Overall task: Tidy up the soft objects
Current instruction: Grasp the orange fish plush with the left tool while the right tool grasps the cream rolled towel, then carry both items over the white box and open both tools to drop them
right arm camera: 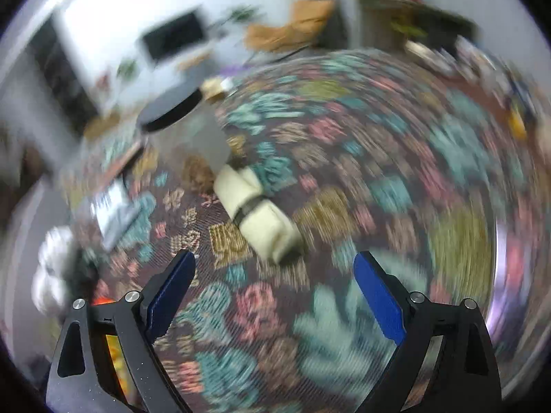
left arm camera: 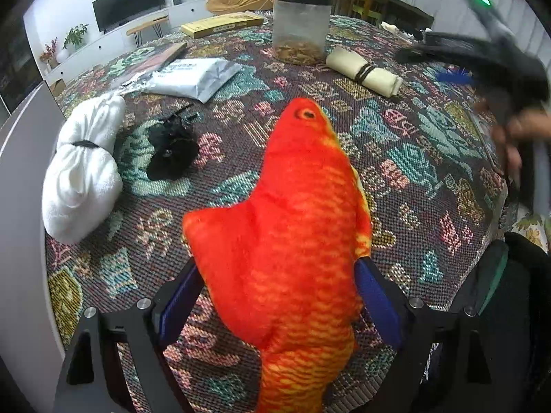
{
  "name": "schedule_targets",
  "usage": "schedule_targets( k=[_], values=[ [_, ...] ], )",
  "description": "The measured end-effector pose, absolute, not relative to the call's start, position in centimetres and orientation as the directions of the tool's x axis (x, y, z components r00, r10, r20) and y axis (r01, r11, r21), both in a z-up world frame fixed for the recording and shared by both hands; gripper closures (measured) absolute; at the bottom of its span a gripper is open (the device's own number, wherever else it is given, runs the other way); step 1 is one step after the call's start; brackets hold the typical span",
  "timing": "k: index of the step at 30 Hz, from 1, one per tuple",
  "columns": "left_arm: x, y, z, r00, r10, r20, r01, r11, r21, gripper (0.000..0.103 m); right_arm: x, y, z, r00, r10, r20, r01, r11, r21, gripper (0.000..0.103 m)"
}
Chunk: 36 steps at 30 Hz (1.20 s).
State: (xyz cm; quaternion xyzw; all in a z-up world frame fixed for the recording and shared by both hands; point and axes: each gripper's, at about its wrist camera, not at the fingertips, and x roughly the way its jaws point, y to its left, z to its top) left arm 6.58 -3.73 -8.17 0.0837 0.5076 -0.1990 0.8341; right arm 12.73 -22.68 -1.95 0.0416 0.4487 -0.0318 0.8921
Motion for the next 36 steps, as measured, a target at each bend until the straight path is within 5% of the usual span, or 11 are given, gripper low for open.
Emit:
schedule_targets(
  k=[3,6,7,8,9,10,11,14,22,27,36],
  values=[
    [6.8,-4.0,-8.7,0.382,-0.252,-0.889,0.411,0.908,-0.081,0.014,16.6,-19.2,-3.5,0.575,-0.107,-0.811,-0.035,0.987,-0.155,0.011],
    [6.7,-4.4,-8.9,0.370,-0.247,-0.895,0.411,0.908,-0.081,0.014,18.8,-18.3,-5.7,0.518,-0.096,-0.850,-0.095,0.981,-0.169,0.015],
    [6.8,-4.5,-8.9,0.366,-0.245,-0.898,0.414,0.907,-0.079,0.014,19.4,-18.5,-6.4,0.479,-0.070,-0.875,-0.112,0.984,-0.140,0.023],
    [6.7,-4.6,-9.0,0.360,-0.245,-0.900,0.416,0.906,-0.080,0.014,19.5,-19.0,-7.0,0.448,-0.064,-0.892,-0.114,0.985,-0.128,0.063],
    [6.8,-4.6,-9.0,0.355,-0.248,-0.901,0.417,0.905,-0.085,0.014,19.4,-19.5,-7.1,0.440,-0.054,-0.896,-0.106,0.988,-0.112,0.061],
    [6.8,-4.5,-8.9,0.352,-0.261,-0.899,0.416,0.904,-0.099,0.025,19.6,-20.3,-6.8,0.445,-0.027,-0.895,-0.089,0.993,-0.074,0.061],
    [6.9,-4.4,-8.8,0.343,-0.287,-0.895,0.416,0.900,-0.129,0.048,19.7,-21.1,-6.5,0.451,-0.031,-0.892,-0.051,0.997,-0.060,0.061],
    [7.6,-4.0,-8.2,0.318,-0.356,-0.879,0.379,0.897,-0.227,0.068,20.4,-23.8,-5.7,0.491,-0.027,-0.871,0.075,0.997,0.011,0.061],
    [8.9,-1.7,-4.1,0.402,-0.419,-0.814,0.302,0.900,-0.315,0.072,24.2,-27.4,-6.2,0.464,-0.015,-0.886,0.172,0.982,0.074,0.062],
    [9.7,1.7,-0.2,0.494,-0.438,-0.751,0.234,0.899,-0.370,0.072,25.5,-29.3,0.9,0.620,-0.026,-0.784,0.191,0.974,0.120,0.062],
    [6.4,13.4,6.5,0.669,-0.284,-0.687,0.074,0.945,-0.318,0.072,19.2,-13.2,11.7,0.672,0.260,-0.693,-0.231,0.963,0.138,0.062]
  ],
)
